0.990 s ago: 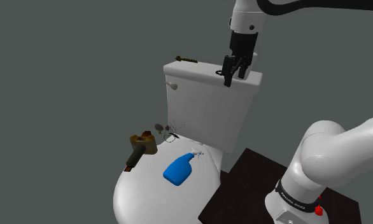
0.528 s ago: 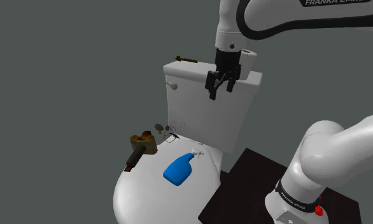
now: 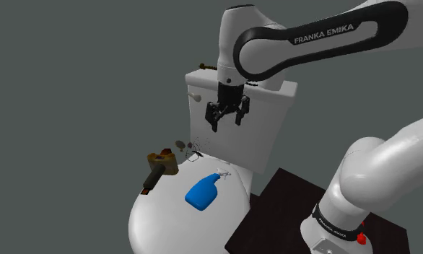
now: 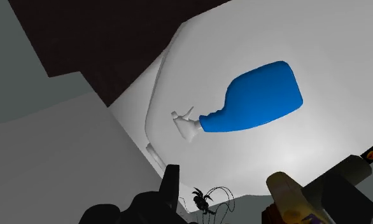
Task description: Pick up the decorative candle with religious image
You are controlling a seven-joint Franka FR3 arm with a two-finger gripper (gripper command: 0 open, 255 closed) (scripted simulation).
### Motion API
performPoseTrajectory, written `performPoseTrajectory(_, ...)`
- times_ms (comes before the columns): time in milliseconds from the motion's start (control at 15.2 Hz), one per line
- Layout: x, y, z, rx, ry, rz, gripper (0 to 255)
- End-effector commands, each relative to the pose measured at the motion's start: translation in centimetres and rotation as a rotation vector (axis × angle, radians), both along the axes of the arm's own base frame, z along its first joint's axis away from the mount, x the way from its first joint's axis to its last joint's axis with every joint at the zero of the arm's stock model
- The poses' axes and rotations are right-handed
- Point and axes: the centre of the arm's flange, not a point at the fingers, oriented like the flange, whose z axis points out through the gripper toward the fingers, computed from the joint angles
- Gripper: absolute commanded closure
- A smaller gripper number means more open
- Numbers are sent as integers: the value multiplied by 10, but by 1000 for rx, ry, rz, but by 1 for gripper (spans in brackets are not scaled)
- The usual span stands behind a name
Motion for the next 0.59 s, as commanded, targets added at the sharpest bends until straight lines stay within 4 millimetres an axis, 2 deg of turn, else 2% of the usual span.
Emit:
performPoseTrajectory(0, 15, 11, -20, 10, -7, -51, 0)
performPoseTrajectory(528, 78, 47, -93, 43, -27, -241, 0)
